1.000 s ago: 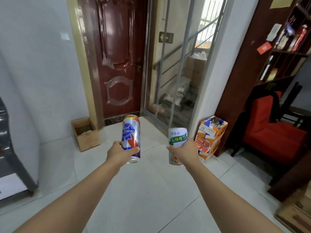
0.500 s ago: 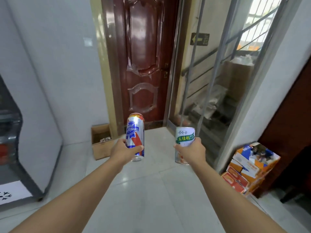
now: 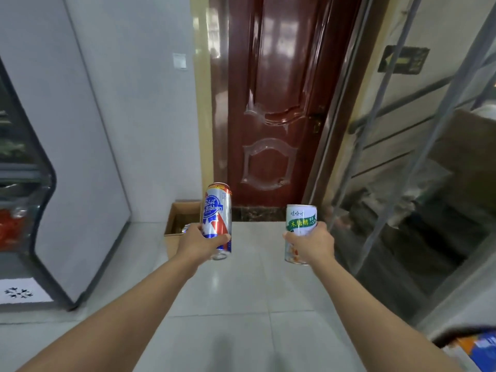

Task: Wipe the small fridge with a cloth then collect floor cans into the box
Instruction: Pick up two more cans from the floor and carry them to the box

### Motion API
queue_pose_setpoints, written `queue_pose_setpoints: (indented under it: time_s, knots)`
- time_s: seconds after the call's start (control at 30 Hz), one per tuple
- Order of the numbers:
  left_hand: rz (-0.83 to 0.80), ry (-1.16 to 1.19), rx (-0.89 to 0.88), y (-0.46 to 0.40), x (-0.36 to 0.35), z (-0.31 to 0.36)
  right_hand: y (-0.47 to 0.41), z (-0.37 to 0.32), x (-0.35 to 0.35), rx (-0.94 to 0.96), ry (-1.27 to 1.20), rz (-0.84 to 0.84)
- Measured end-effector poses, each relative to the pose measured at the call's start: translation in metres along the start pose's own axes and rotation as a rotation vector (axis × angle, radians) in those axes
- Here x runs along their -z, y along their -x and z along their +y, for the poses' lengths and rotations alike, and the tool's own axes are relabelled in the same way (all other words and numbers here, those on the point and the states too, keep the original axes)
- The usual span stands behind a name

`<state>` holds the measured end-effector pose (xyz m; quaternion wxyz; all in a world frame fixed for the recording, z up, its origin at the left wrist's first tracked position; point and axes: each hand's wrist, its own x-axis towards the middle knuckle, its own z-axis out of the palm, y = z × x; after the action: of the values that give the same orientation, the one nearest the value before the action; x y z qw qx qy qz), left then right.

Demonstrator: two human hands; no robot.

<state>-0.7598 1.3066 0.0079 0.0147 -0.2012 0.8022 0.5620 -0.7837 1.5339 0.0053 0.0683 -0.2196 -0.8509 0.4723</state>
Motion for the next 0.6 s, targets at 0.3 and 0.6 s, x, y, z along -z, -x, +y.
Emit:
queue_pose_setpoints:
  time_s: [0.3,0.6]
  knots:
    - [0.049,0.034,0.042,-0.164,-0.056,0.061,-0.17,-0.057,-0.047,0.064,0.025,-0.045]
    - [0.168,0.048,0.073,-0.301,-0.119,0.113,-0.348,-0.096,-0.094,0.158,0.023,-0.19]
